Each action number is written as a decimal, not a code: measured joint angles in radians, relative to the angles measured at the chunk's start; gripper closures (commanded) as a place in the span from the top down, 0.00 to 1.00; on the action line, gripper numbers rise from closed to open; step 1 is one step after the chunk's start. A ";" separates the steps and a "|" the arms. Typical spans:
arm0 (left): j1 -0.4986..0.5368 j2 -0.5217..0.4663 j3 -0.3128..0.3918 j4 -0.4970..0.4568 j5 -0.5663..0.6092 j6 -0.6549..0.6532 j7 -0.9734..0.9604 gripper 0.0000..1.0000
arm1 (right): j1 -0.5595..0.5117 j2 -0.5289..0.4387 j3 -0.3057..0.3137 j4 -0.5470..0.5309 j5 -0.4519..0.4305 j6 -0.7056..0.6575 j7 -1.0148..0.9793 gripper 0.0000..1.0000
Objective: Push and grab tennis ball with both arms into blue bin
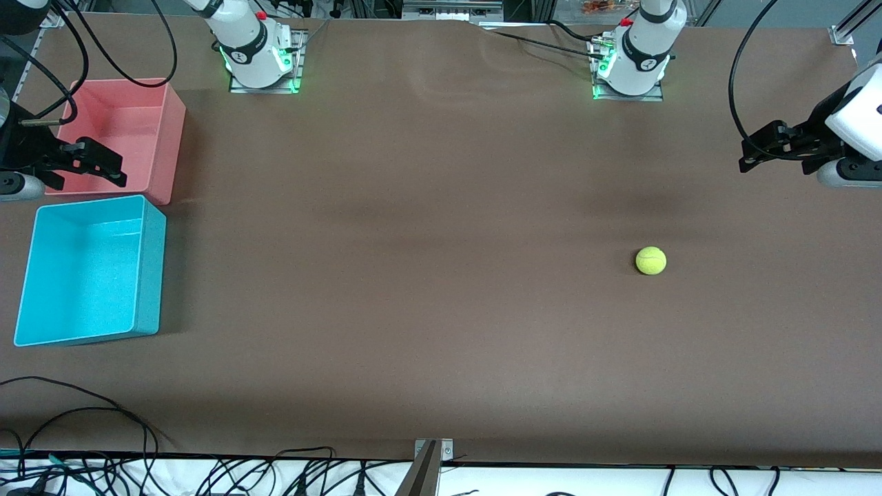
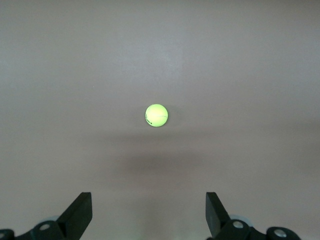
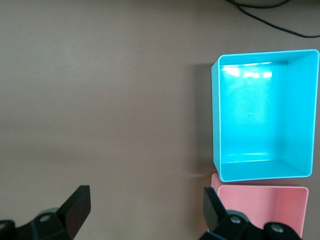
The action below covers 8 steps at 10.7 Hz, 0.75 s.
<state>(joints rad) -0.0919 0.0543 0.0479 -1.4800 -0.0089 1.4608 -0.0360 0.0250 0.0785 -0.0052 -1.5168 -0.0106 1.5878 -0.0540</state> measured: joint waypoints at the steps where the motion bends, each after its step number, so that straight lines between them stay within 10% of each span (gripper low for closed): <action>1: 0.000 0.000 0.000 -0.010 0.000 0.001 0.000 1.00 | 0.000 0.000 0.000 0.000 0.000 0.000 0.000 1.00; 8: 0.013 -0.008 0.006 -0.079 0.036 0.087 0.000 1.00 | 0.000 0.001 -0.002 0.000 0.000 0.001 0.000 1.00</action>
<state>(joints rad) -0.0788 0.0461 0.0536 -1.5589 0.0271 1.5483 -0.0360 0.0246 0.0797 -0.0068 -1.5171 -0.0106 1.5883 -0.0539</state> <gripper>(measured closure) 0.000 0.000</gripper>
